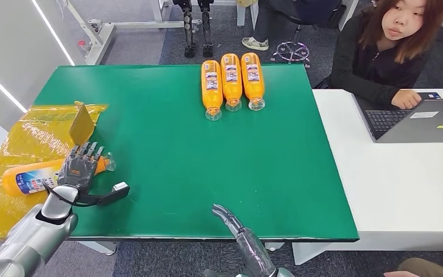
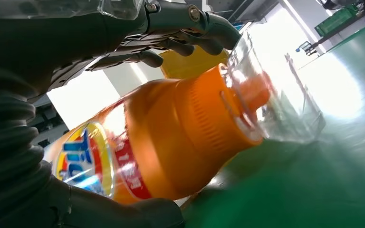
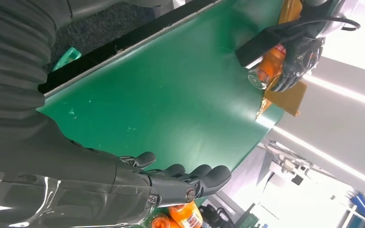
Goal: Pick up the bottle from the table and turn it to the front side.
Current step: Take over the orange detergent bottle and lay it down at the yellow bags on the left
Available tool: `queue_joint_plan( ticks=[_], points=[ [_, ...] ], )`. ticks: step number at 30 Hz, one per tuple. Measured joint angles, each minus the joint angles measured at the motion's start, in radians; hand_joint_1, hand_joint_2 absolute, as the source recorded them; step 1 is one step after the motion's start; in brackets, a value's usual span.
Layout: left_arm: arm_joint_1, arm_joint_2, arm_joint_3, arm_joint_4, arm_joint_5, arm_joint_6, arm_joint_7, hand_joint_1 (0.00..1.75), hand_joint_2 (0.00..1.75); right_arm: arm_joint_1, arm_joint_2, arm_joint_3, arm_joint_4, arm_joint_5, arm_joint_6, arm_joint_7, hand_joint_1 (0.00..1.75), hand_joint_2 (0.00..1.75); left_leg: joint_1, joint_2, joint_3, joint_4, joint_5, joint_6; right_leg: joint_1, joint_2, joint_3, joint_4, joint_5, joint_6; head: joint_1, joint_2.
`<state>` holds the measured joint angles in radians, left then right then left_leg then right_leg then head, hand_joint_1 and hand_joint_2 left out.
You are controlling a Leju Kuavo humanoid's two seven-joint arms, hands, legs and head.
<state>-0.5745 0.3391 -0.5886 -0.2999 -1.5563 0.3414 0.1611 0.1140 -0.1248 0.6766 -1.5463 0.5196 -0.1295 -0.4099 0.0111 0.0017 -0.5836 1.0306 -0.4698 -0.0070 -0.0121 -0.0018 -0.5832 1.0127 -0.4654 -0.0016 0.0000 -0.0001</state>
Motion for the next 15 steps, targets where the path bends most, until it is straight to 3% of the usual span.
queue_joint_plan(
  ticks=[15],
  points=[
    [0.008, 0.003, 0.004, -0.015, -0.010, 0.068, 0.015, 0.00, 1.75, 0.013, 0.005, -0.001, -0.038, 0.037, 0.005, 0.042, 0.00, 1.75, 0.000, 0.000, 0.000, 0.000, 0.000, 0.000, 0.000, 0.000, -0.001, 0.000, 0.000, -0.001, 0.000, 0.000]
  ],
)
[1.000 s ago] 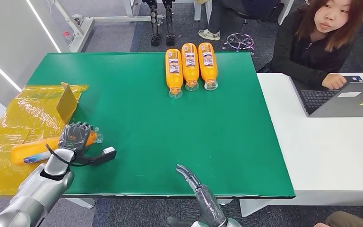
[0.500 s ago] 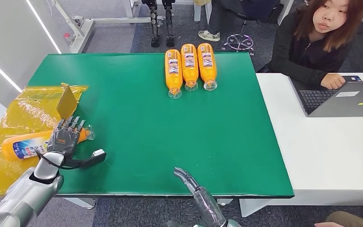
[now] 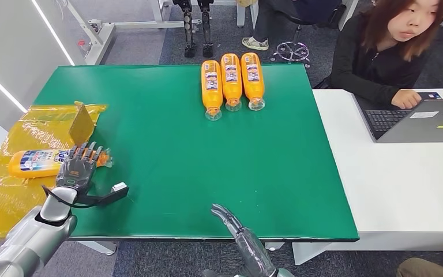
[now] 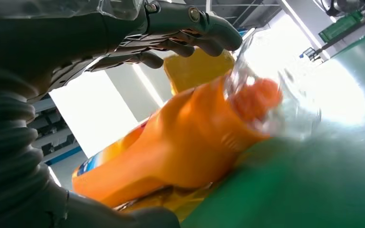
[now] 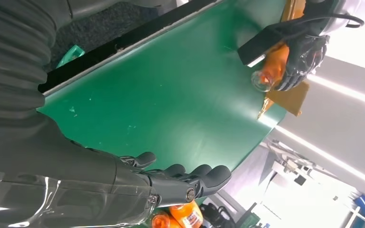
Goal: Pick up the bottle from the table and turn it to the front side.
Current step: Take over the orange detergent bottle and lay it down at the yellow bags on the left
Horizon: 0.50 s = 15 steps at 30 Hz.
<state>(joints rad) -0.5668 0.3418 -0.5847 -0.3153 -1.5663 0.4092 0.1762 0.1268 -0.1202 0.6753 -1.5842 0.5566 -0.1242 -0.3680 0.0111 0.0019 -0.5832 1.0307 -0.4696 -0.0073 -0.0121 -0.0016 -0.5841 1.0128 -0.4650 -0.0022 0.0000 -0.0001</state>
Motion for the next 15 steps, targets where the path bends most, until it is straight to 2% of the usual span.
queue_joint_plan(
  ticks=[6, 12, 15],
  points=[
    [0.020, 0.001, 0.015, -0.102, 0.000, 0.011, -0.012, 0.00, 1.75, 0.012, 0.013, -0.006, -0.015, 0.013, -0.005, 0.014, 0.00, 1.75, 0.000, 0.000, -0.001, 0.000, 0.000, 0.000, 0.000, 0.000, 0.000, 0.000, 0.000, 0.000, 0.000, 0.000],
    [0.118, 0.003, 0.095, -0.384, 0.000, 0.046, -0.027, 0.00, 1.75, 0.029, 0.016, -0.014, -0.023, 0.021, -0.030, 0.017, 0.00, 1.75, 0.000, 0.001, -0.001, 0.000, -0.001, -0.001, 0.000, 0.001, -0.001, -0.001, 0.000, 0.000, 0.000, 0.000],
    [0.172, -0.003, 0.144, -0.527, 0.000, 0.043, -0.077, 0.00, 1.75, 0.033, 0.016, -0.020, -0.023, 0.021, -0.038, 0.021, 0.00, 1.75, 0.000, 0.001, -0.001, 0.000, -0.001, -0.001, 0.000, 0.001, -0.001, -0.001, 0.000, 0.000, 0.000, 0.000]
  ],
)
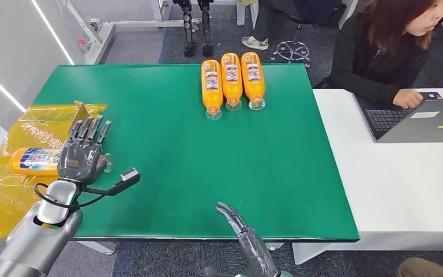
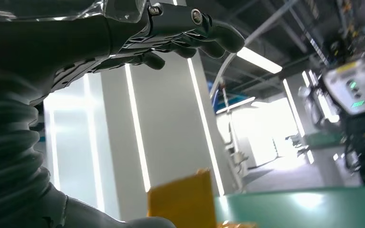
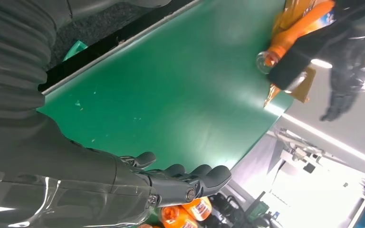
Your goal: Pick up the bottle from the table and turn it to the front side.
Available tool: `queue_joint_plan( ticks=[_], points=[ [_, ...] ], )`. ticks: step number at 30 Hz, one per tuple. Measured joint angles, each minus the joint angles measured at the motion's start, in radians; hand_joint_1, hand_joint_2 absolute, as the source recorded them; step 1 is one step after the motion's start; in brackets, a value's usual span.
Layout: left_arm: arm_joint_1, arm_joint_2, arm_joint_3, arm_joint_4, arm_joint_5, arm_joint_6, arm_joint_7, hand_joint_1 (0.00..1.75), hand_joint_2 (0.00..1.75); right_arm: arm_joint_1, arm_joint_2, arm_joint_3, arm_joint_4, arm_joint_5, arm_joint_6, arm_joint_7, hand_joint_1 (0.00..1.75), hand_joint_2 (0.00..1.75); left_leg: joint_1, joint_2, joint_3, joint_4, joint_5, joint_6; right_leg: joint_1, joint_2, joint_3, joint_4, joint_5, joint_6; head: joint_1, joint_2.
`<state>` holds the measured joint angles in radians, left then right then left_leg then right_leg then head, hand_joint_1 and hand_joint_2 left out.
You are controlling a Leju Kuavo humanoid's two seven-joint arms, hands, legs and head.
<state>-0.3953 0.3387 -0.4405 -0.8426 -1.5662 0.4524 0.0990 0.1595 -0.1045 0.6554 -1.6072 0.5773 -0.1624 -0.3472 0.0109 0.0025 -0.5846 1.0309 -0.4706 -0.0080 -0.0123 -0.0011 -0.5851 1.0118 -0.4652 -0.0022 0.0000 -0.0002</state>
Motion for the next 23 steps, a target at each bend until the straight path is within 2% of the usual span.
queue_joint_plan(
  ticks=[3, 6, 9, 12, 16, 20, 23],
  points=[
    [0.048, -0.020, 0.054, -0.115, 0.003, -0.006, -0.069, 0.00, 1.75, 0.001, 0.000, -0.005, 0.000, 0.000, -0.006, 0.003, 0.00, 1.75, 0.000, 0.000, 0.000, 0.000, 0.000, 0.000, 0.000, 0.000, 0.000, 0.000, 0.000, 0.000, 0.000, 0.000],
    [0.082, -0.040, 0.097, -0.194, 0.009, -0.012, -0.101, 0.00, 1.75, 0.002, 0.001, -0.007, 0.000, 0.000, -0.007, 0.005, 0.00, 1.75, 0.000, 0.000, 0.000, 0.000, 0.000, 0.000, 0.000, 0.000, 0.000, 0.000, 0.000, 0.000, 0.000, 0.000],
    [0.107, -0.067, 0.131, -0.254, 0.090, -0.020, -0.184, 0.00, 1.75, 0.003, 0.003, -0.010, 0.000, 0.001, -0.016, 0.008, 0.00, 1.75, 0.000, 0.000, 0.000, 0.000, 0.000, 0.000, 0.000, 0.000, 0.000, 0.000, 0.000, 0.000, 0.000, 0.000],
    [0.137, -0.124, 0.151, -0.326, 0.327, -0.080, -0.349, 0.00, 1.75, 0.010, 0.009, -0.022, -0.005, 0.003, -0.039, 0.014, 0.00, 1.75, 0.000, -0.001, 0.000, 0.000, 0.000, 0.000, 0.000, -0.001, 0.000, 0.000, 0.000, 0.000, 0.000, 0.000],
    [0.186, -0.213, 0.150, -0.420, 0.710, -0.237, -0.538, 0.00, 1.75, 0.033, 0.016, -0.058, -0.034, 0.017, -0.063, 0.019, 0.00, 1.75, -0.001, -0.001, -0.001, 0.000, -0.001, 0.001, -0.001, -0.001, 0.001, -0.001, 0.000, 0.000, 0.000, 0.000],
    [0.252, -0.294, 0.144, -0.473, 1.016, -0.389, -0.658, 0.00, 1.75, 0.065, 0.020, -0.104, -0.077, 0.040, -0.081, 0.015, 0.00, 1.75, -0.001, -0.001, -0.001, 0.001, -0.002, 0.002, -0.001, -0.001, 0.001, -0.002, 0.000, 0.001, 0.000, 0.000],
    [0.280, -0.334, 0.143, -0.488, 1.154, -0.478, -0.704, 0.00, 1.75, 0.079, 0.020, -0.134, -0.104, 0.049, -0.088, 0.012, 0.00, 1.75, -0.001, -0.001, -0.001, 0.001, -0.002, 0.003, -0.001, -0.001, 0.001, -0.002, 0.000, 0.001, 0.000, 0.000]
  ],
)
